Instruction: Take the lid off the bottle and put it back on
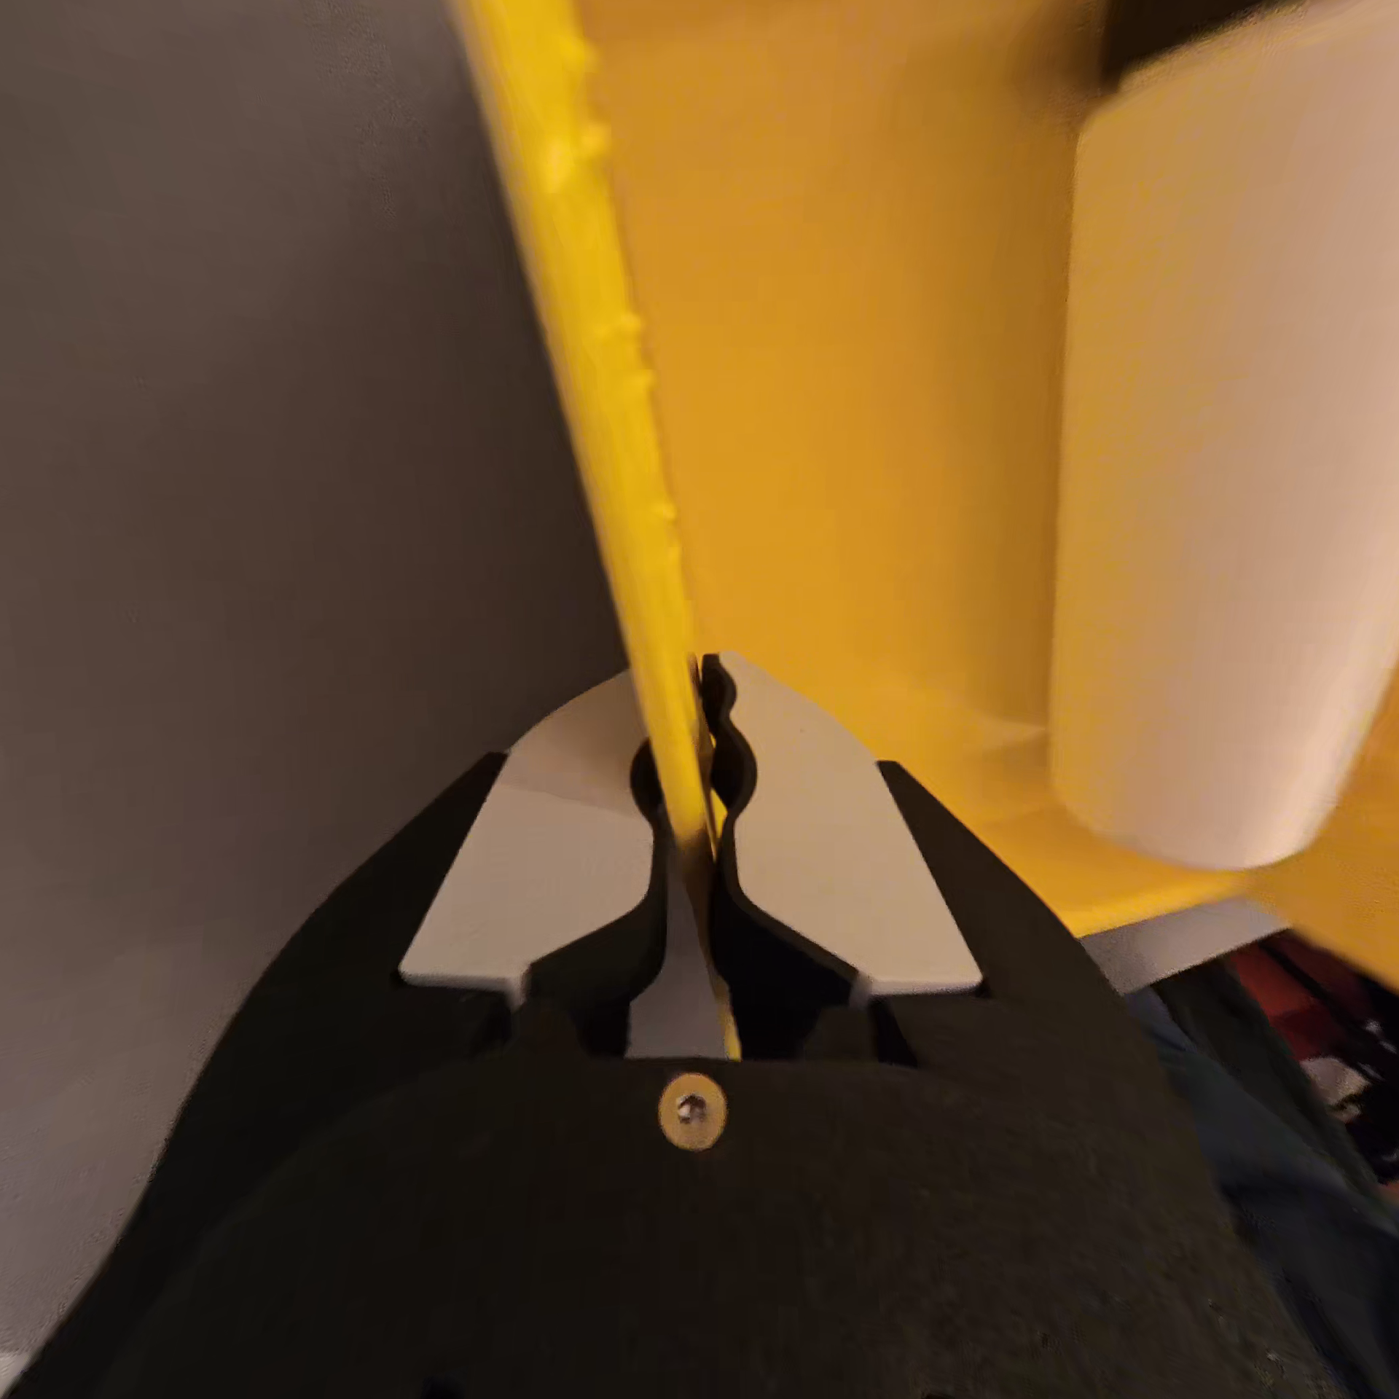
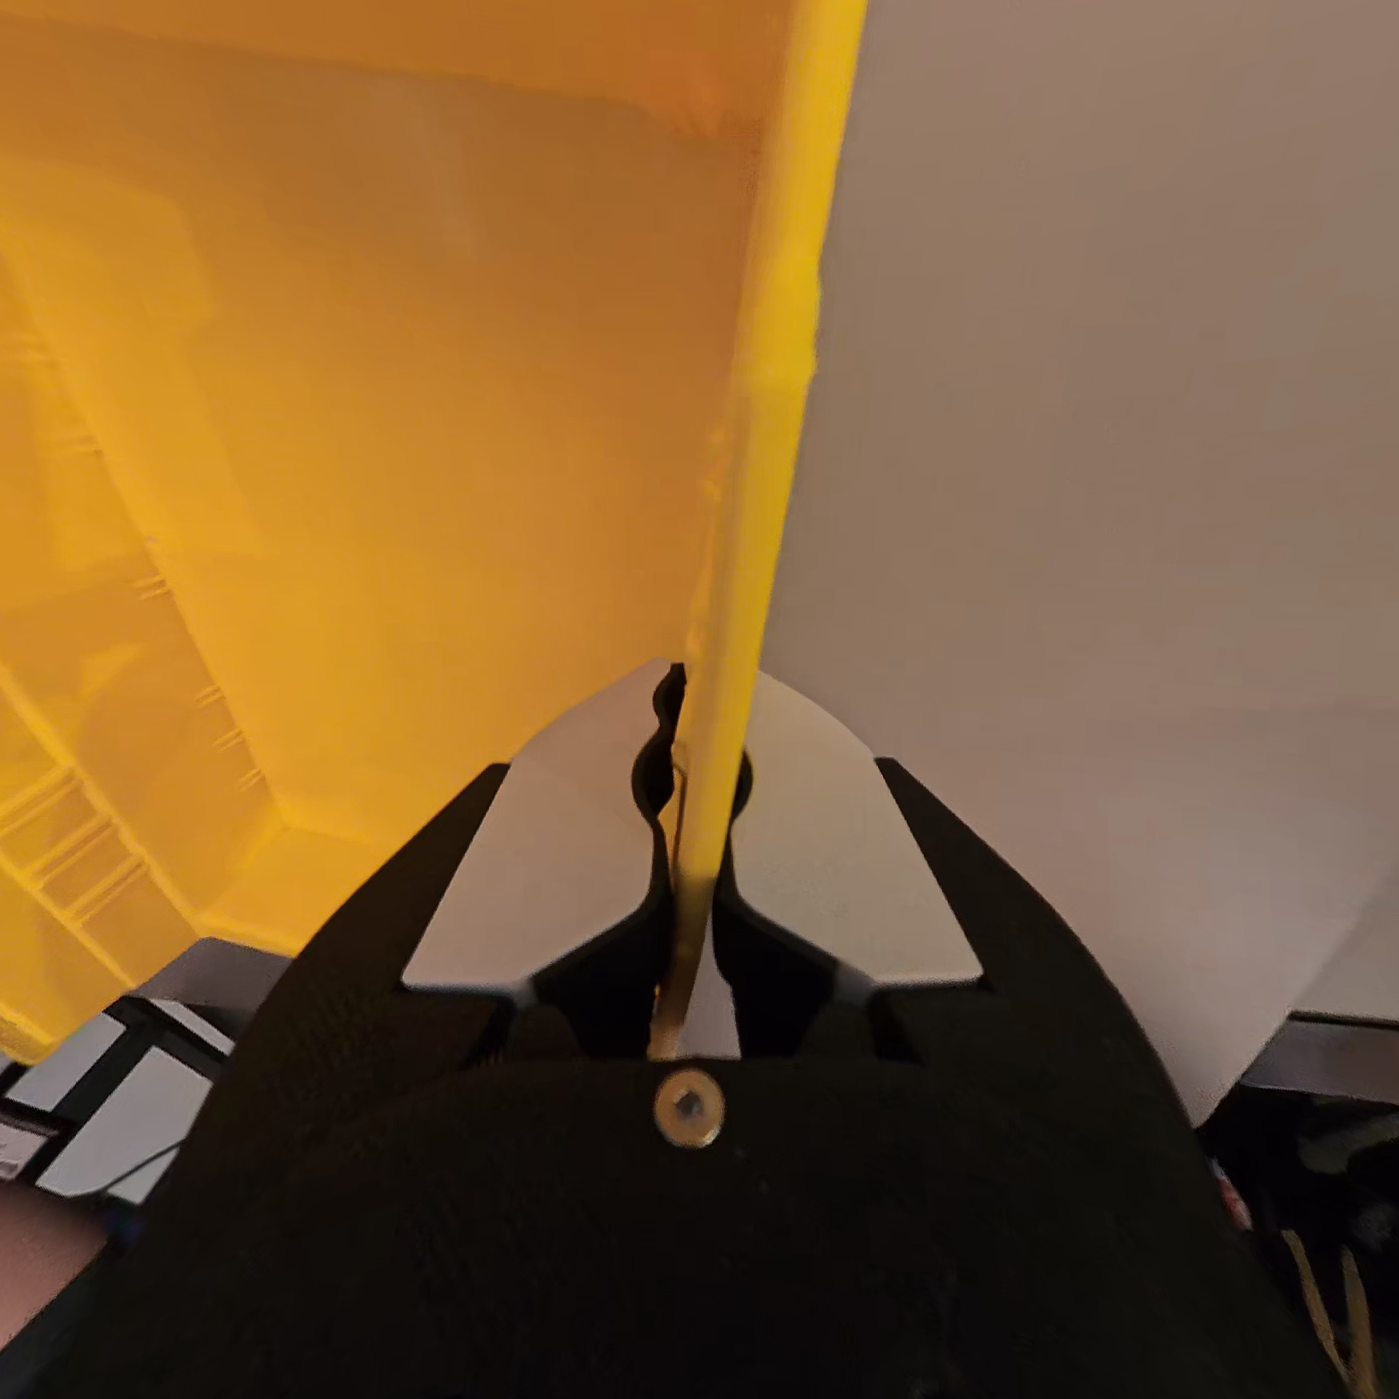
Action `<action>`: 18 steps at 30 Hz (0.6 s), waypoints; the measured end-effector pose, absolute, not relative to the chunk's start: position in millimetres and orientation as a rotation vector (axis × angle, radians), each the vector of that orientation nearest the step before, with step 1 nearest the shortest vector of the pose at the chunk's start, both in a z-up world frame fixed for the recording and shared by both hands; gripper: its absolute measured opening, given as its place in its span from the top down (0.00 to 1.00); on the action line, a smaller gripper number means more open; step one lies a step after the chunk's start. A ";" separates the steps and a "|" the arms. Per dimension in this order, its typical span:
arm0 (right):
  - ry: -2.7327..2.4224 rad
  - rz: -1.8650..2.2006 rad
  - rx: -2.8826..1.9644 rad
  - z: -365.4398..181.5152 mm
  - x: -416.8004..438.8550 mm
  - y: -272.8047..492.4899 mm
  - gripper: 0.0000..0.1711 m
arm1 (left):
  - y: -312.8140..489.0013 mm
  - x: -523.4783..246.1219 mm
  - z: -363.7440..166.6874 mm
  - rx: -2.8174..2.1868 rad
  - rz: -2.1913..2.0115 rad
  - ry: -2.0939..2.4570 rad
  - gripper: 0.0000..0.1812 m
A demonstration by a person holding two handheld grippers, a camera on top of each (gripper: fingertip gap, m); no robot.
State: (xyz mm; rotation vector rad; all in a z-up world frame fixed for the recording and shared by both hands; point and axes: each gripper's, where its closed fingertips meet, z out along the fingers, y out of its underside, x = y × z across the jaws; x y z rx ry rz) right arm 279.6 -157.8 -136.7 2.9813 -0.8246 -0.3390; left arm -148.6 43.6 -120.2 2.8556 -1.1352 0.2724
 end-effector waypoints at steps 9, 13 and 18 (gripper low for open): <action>-0.666 -0.371 3.047 -136.6 233.2 -104.6 0.95 | 93.4 -259.3 -118.0 2.977 0.317 -0.864 0.97; -0.621 -0.348 3.065 -136.5 221.7 -88.0 0.95 | 112.3 -321.6 -116.7 3.041 0.318 -0.705 0.97; -0.614 -0.340 3.071 -136.3 218.0 -78.5 0.96 | 130.3 -379.8 -116.2 3.095 0.319 -0.566 0.97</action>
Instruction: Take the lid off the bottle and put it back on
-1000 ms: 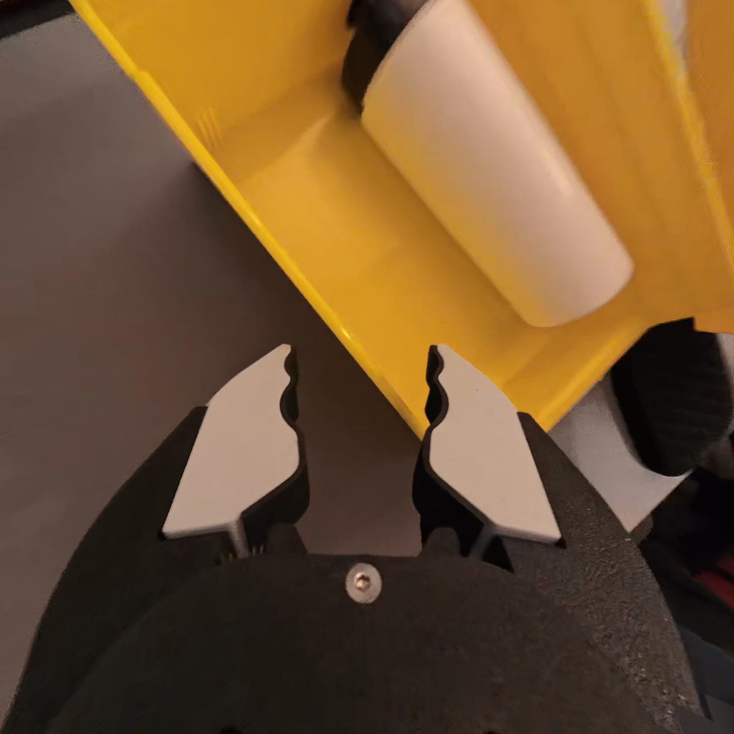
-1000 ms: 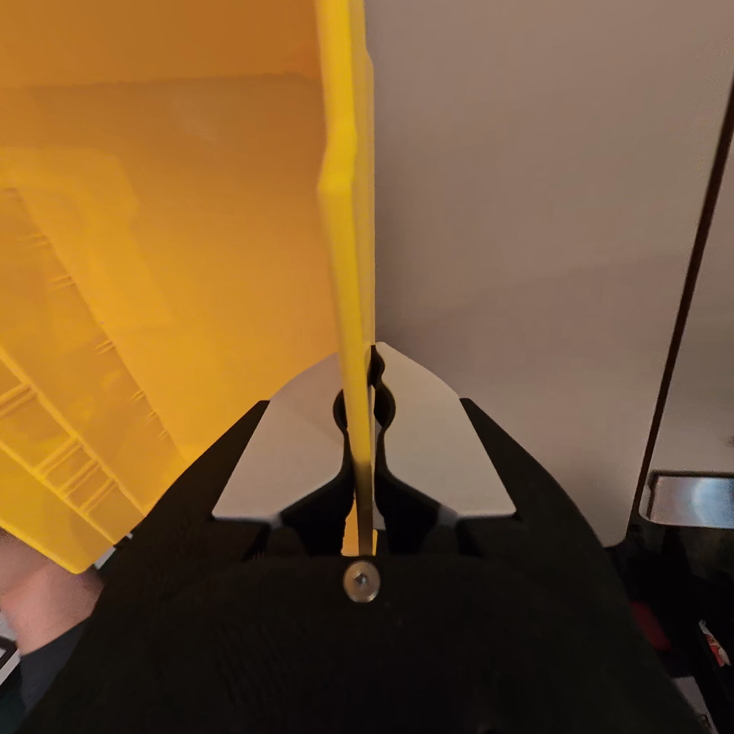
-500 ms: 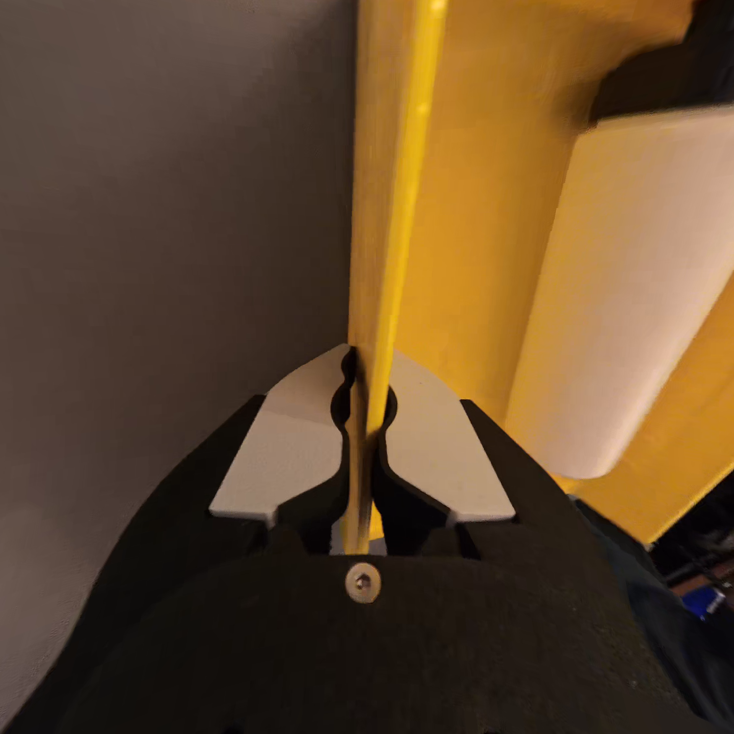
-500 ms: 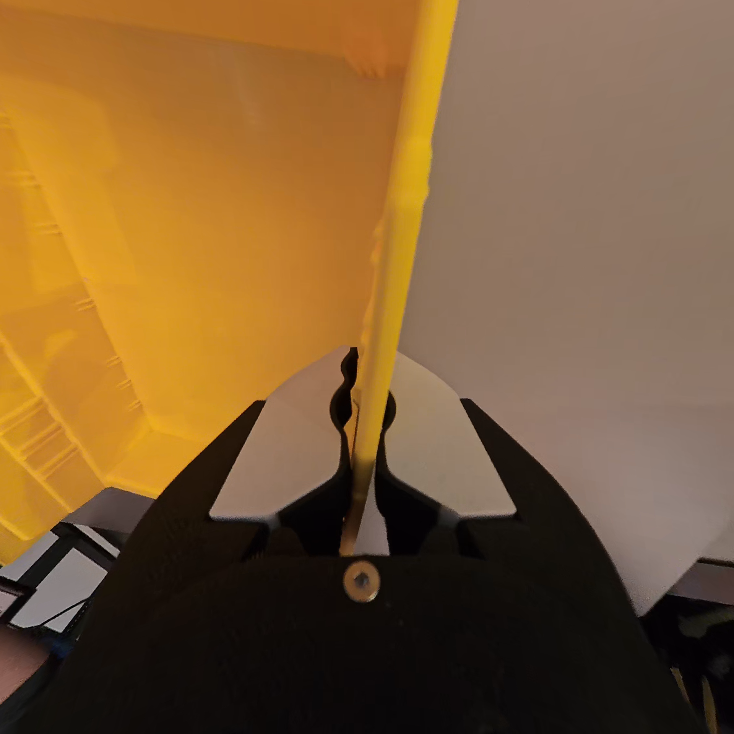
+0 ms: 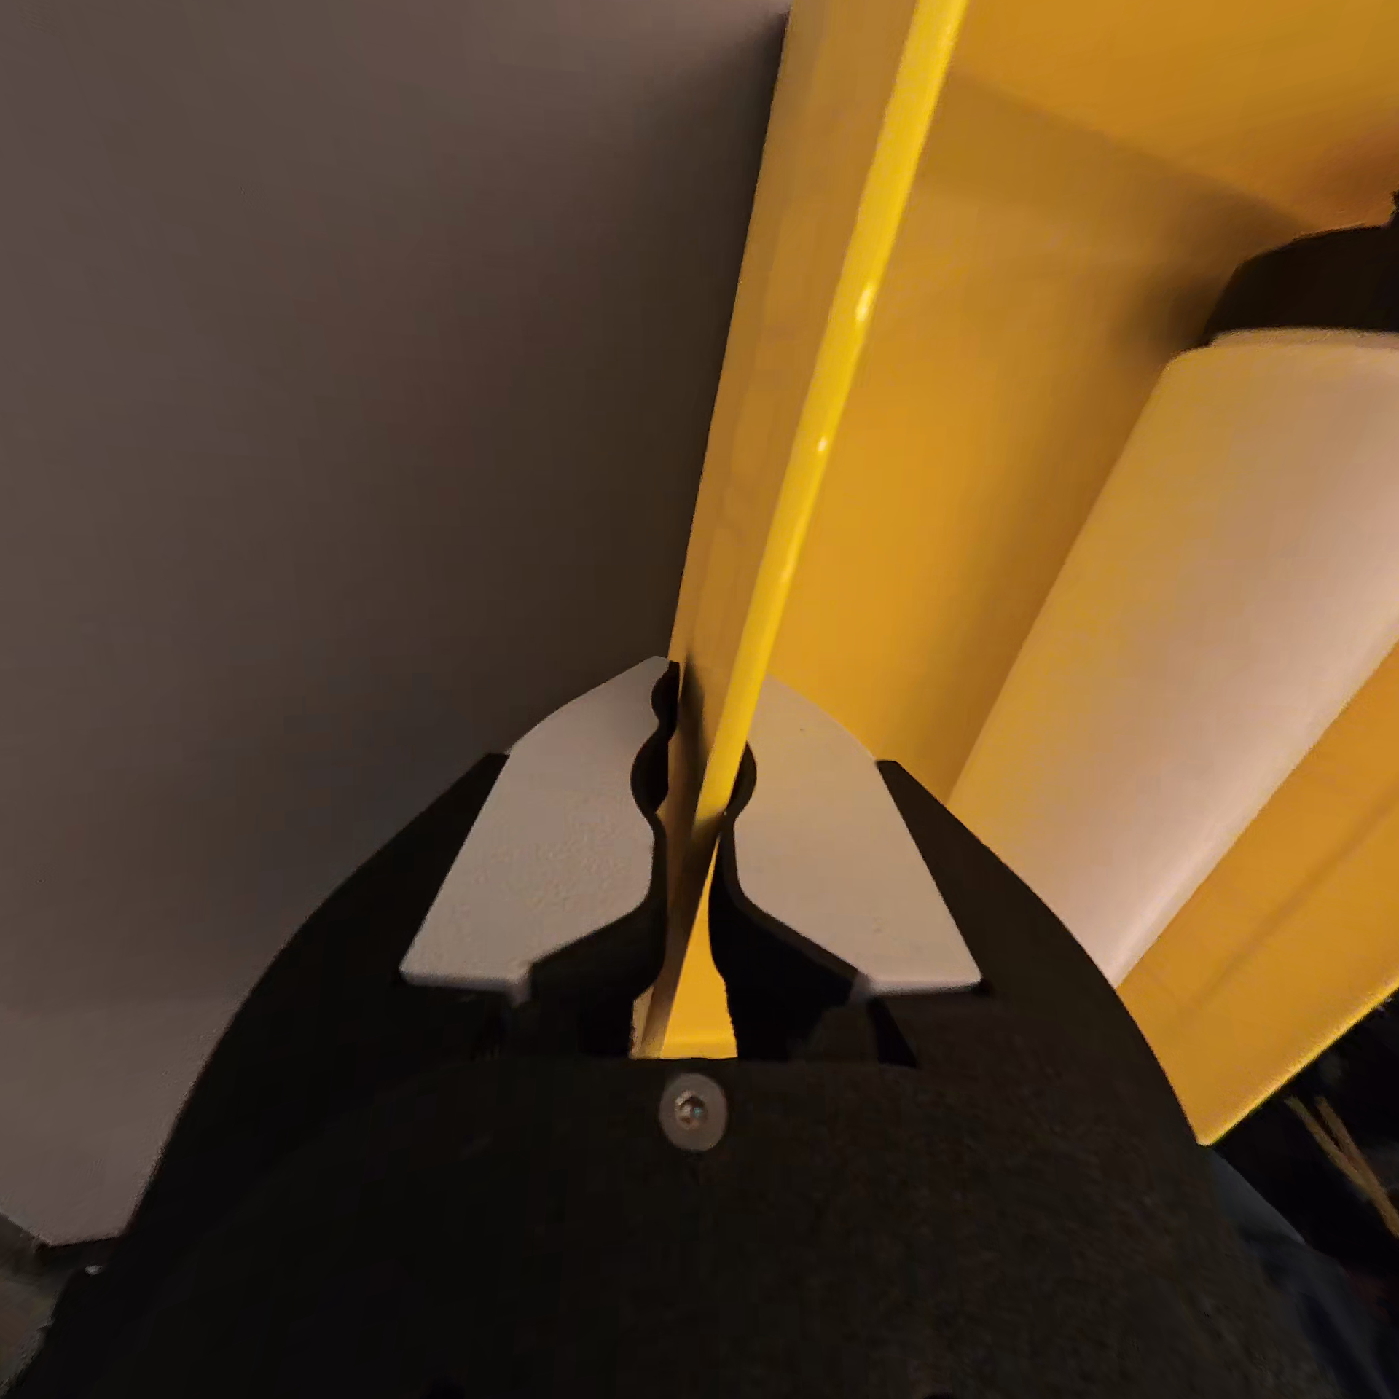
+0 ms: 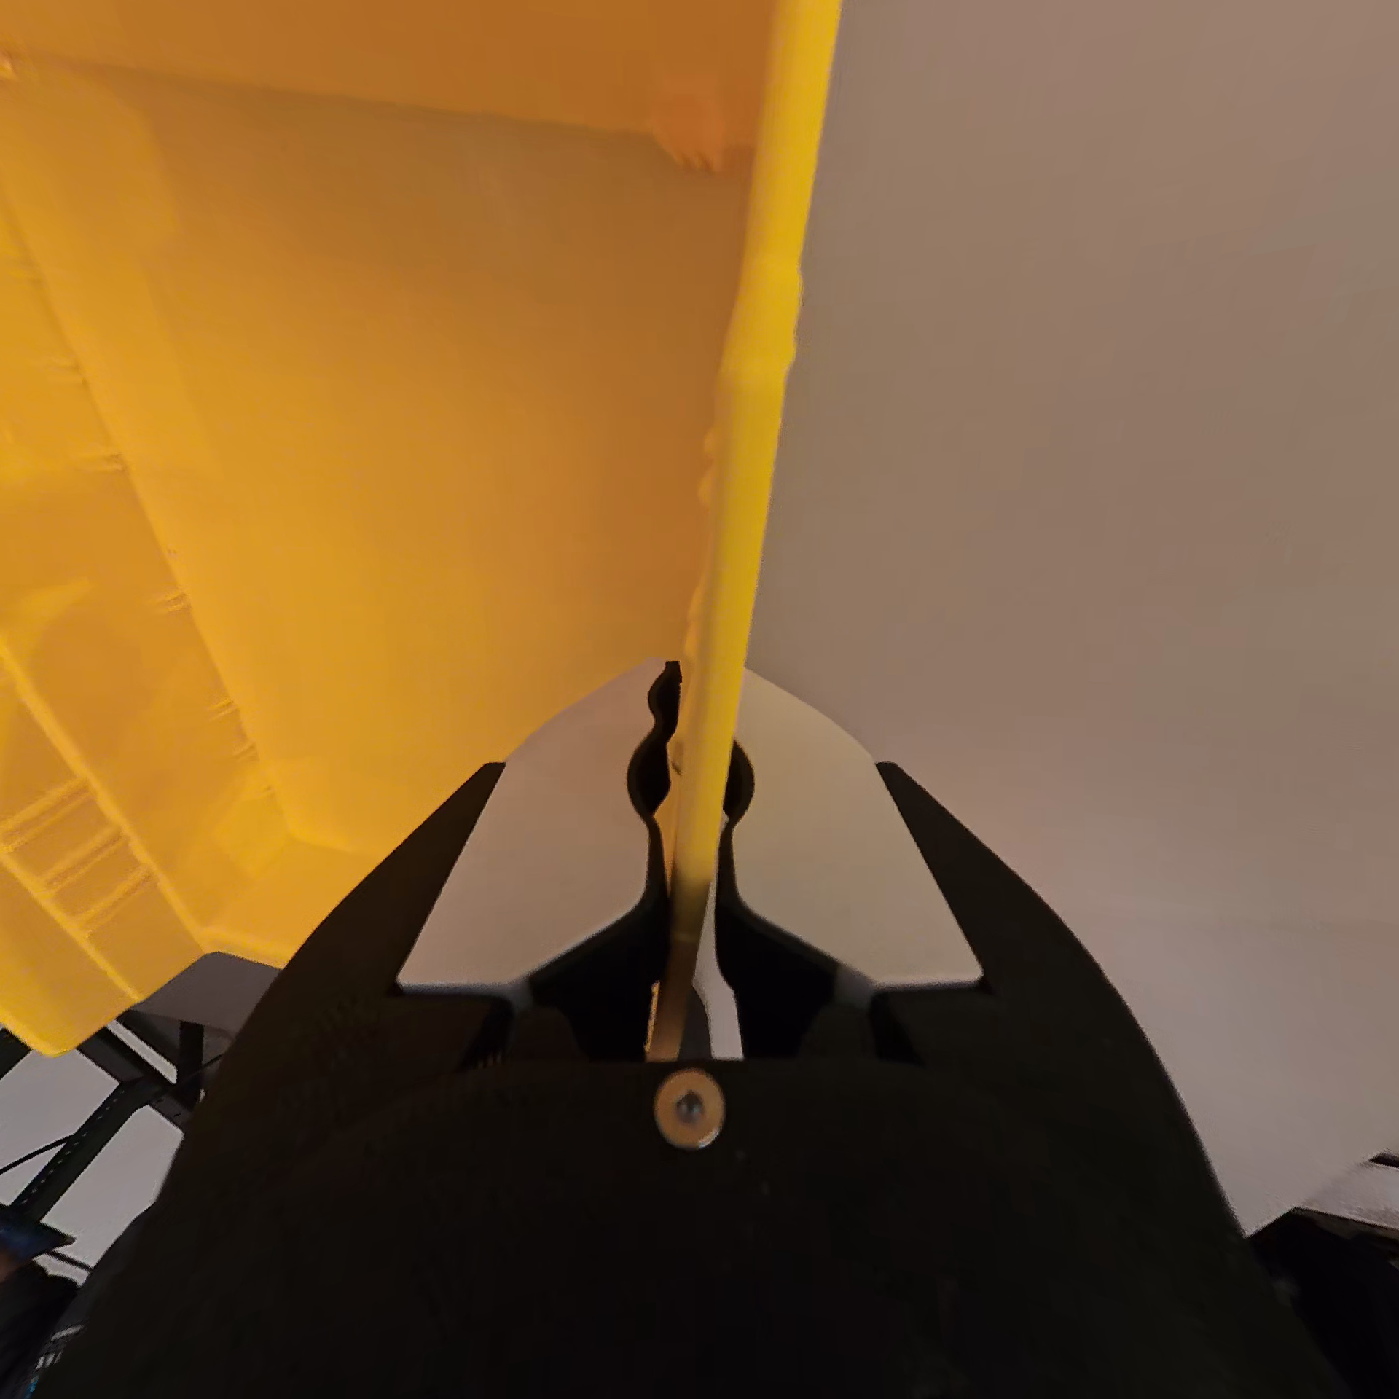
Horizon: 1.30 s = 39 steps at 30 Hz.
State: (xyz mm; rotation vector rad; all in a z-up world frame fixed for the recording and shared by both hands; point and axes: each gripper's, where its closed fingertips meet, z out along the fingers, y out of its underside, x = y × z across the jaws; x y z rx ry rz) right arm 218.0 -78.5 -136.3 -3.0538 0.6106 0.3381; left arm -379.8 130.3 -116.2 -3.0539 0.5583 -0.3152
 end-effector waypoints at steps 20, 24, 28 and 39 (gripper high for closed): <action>0.367 0.288 -3.056 -136.4 218.4 -73.7 0.96 | 160.9 -442.2 -114.6 -2.983 -0.457 0.346 0.96; 0.350 0.281 -3.052 -136.5 222.0 -69.9 0.96 | 164.4 -443.6 -114.7 -2.960 -0.438 0.361 0.96; 0.319 0.272 -3.039 -136.5 224.3 -67.5 0.96 | 168.1 -445.0 -114.6 -2.940 -0.410 0.375 0.96; 0.296 0.271 -2.898 -133.1 229.4 -61.1 0.83 | 174.4 -447.2 -97.4 -2.831 -0.482 0.367 0.95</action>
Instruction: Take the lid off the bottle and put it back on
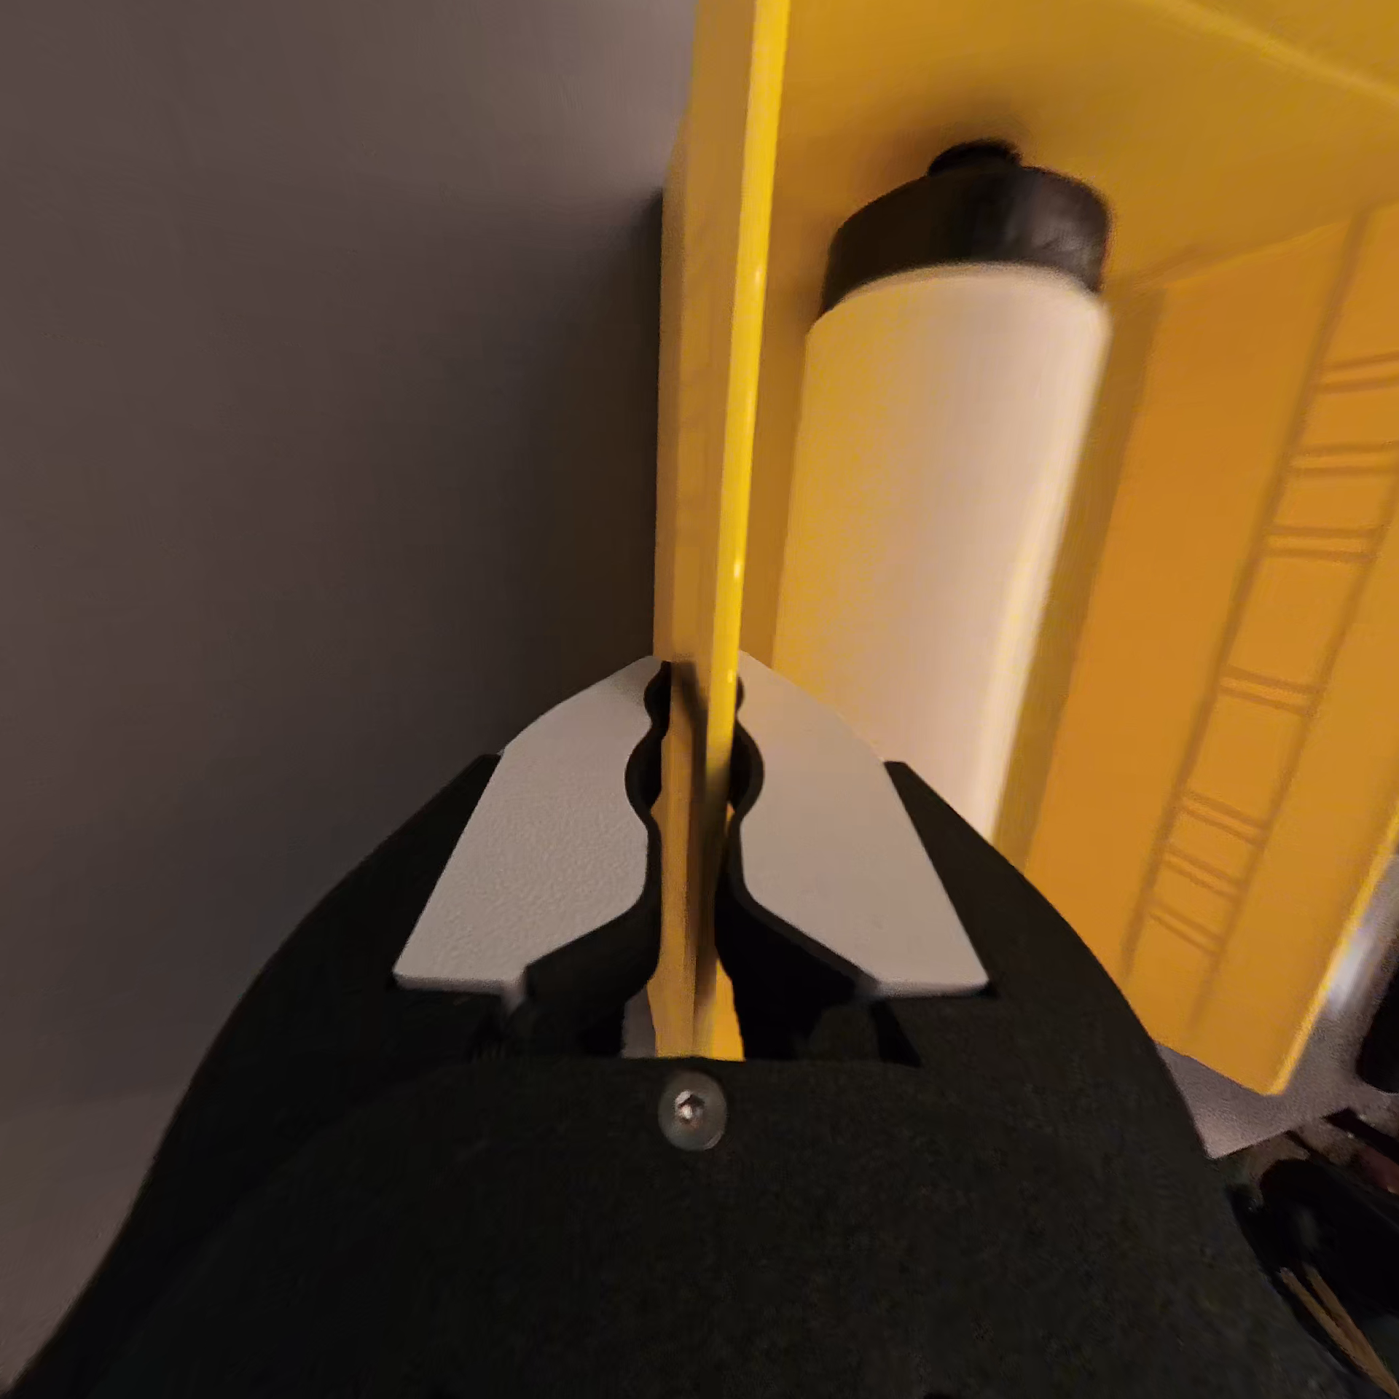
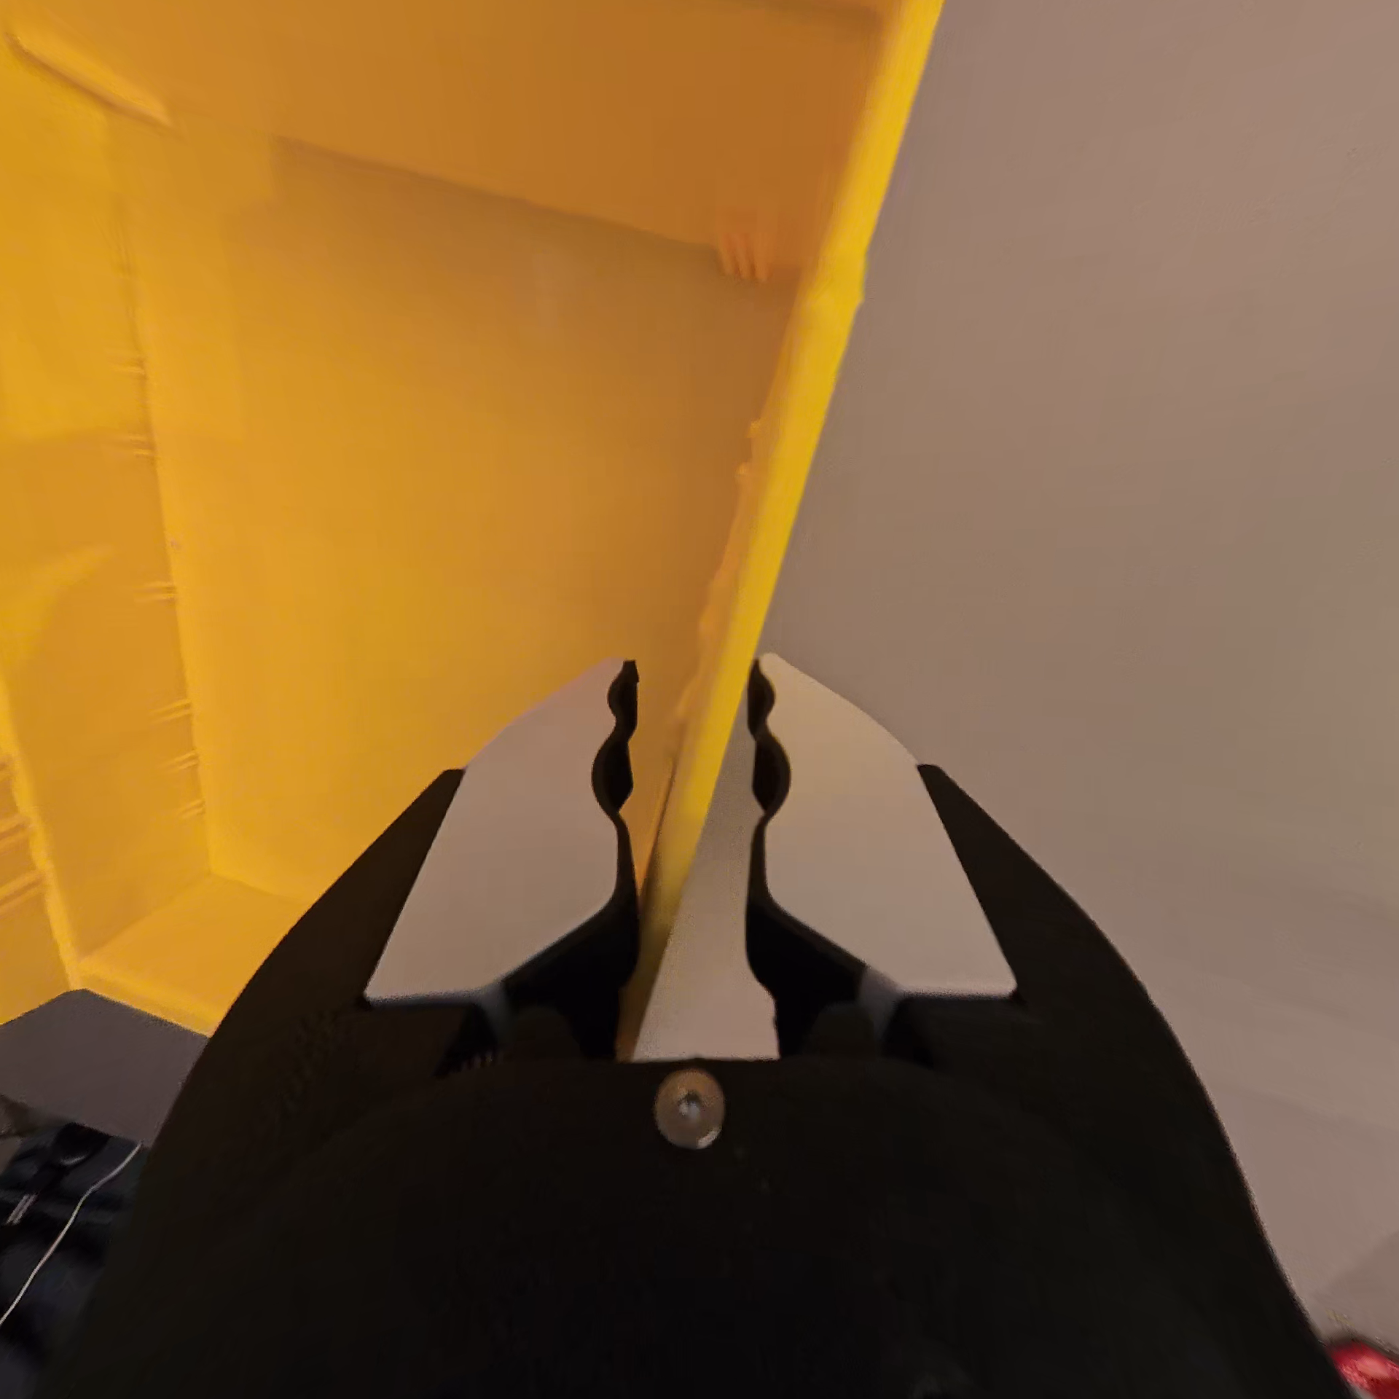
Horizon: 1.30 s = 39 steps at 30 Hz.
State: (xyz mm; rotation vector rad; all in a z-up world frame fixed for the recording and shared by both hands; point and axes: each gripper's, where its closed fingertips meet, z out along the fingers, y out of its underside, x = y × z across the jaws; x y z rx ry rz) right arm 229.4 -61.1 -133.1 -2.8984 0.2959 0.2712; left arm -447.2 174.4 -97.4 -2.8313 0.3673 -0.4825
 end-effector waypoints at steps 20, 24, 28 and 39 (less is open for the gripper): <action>0.170 0.379 -1.743 100.6 167.8 -32.4 0.82 | 157.0 -401.8 -100.8 -2.850 0.261 0.806 0.59; 0.123 0.523 -1.835 85.5 153.4 -35.6 0.82 | 160.8 -404.8 -115.5 -2.938 0.247 0.718 0.58; 0.082 0.699 -1.868 77.0 133.8 -35.8 0.82 | 162.8 -409.2 -121.0 -2.952 0.266 0.695 0.56; -0.129 0.792 -1.859 89.0 75.2 -24.2 0.82 | 161.9 -407.6 -127.1 -2.907 0.373 0.810 0.54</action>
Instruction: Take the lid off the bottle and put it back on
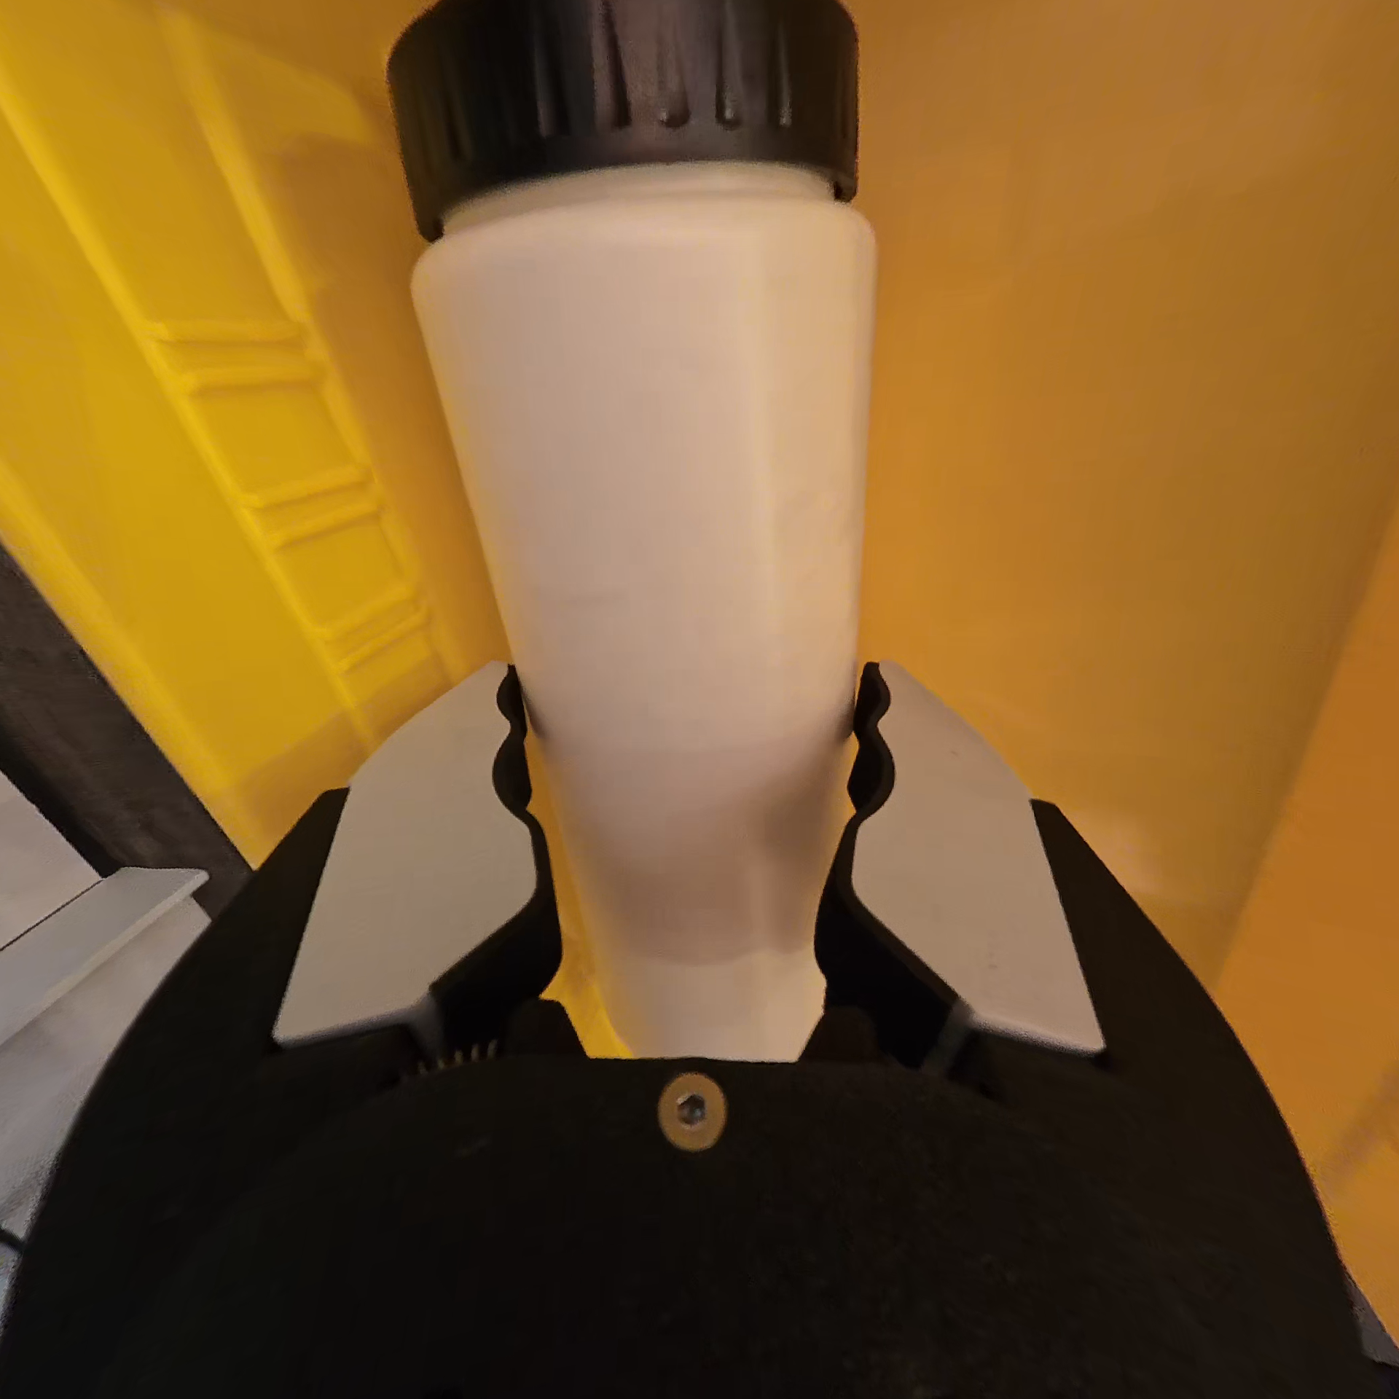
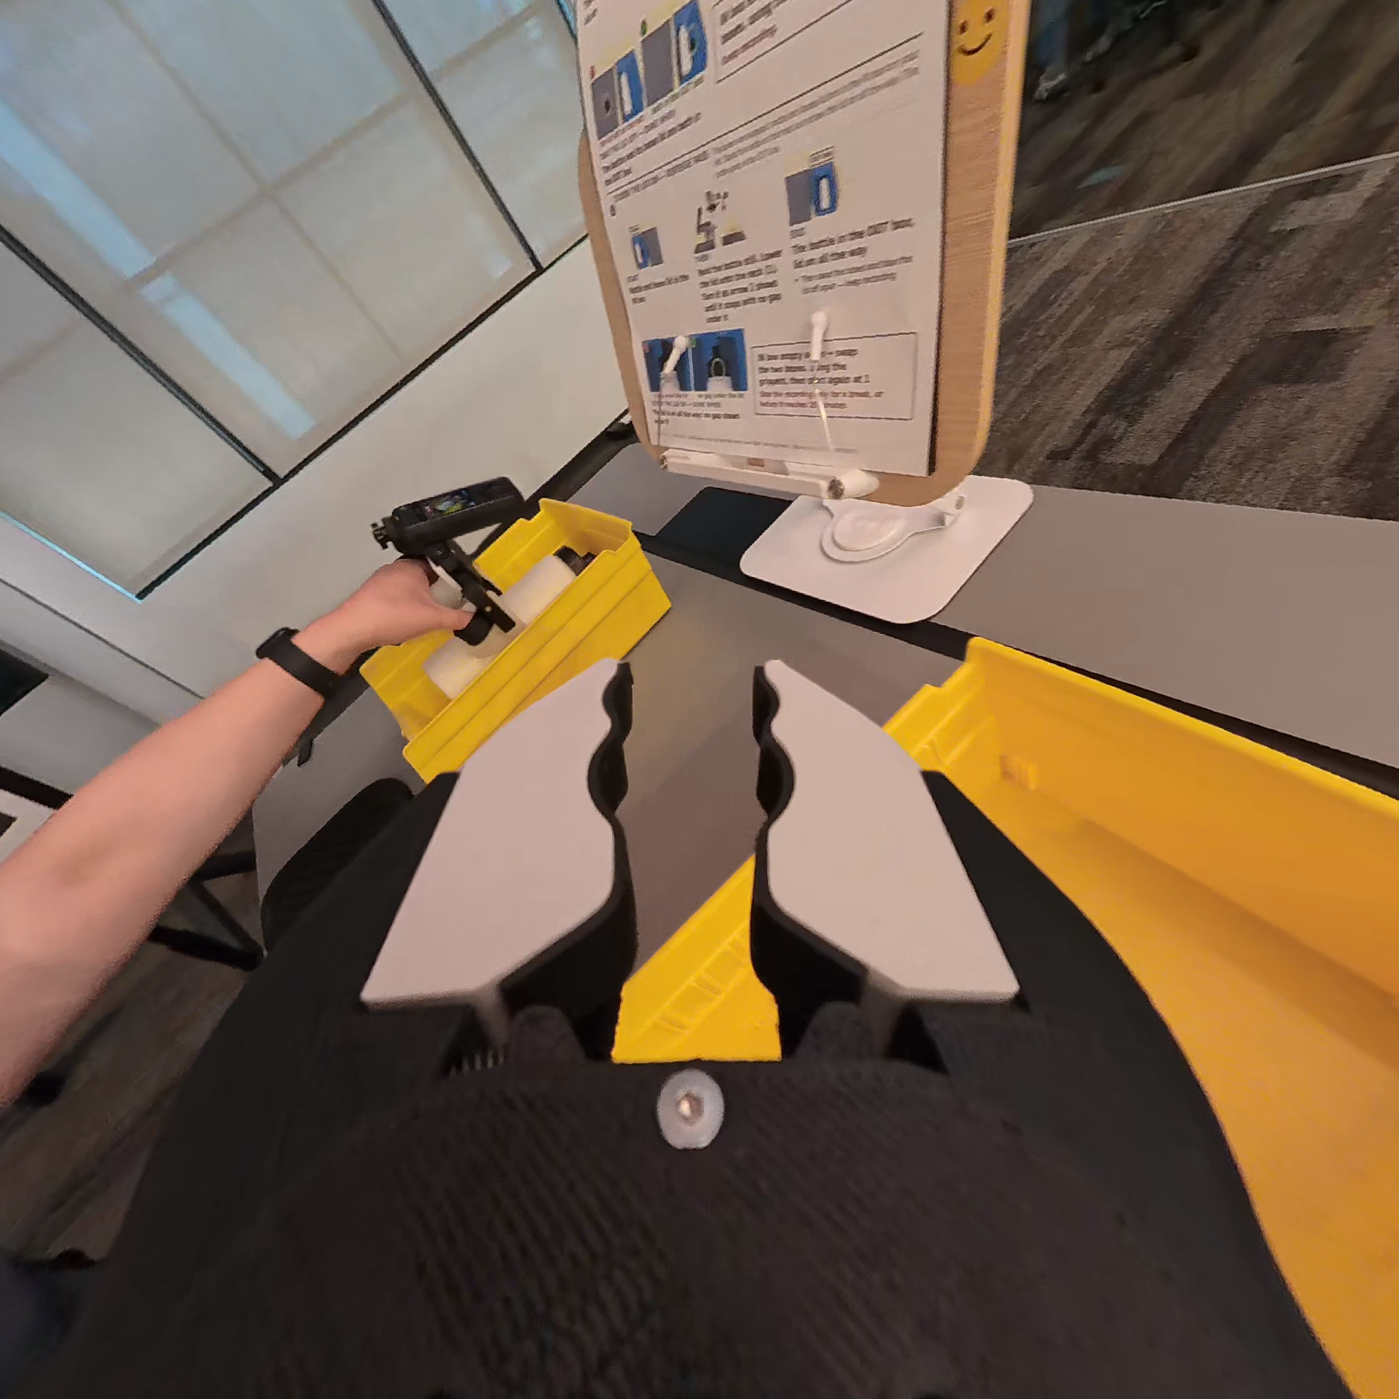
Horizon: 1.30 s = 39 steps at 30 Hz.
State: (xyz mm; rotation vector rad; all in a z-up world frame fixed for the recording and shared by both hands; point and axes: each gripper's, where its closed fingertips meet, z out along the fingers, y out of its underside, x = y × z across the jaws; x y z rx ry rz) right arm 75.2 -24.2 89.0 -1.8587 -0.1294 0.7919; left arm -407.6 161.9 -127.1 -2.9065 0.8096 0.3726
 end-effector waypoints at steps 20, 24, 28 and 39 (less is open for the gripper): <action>-0.327 0.812 -1.970 65.9 10.0 -10.7 0.82 | 137.2 -389.9 -70.6 -2.723 0.037 0.843 0.55; -0.354 0.789 -1.999 59.8 4.6 -9.2 0.82 | 131.6 -387.8 -84.8 -2.753 0.076 0.915 0.55; -0.353 0.790 -2.021 55.0 6.1 -8.7 0.82 | 126.9 -381.2 -111.5 -2.828 0.052 0.953 0.54; -0.279 0.844 -2.024 54.5 24.5 -9.0 0.82 | 155.5 -361.3 -128.3 -2.848 0.017 0.932 0.54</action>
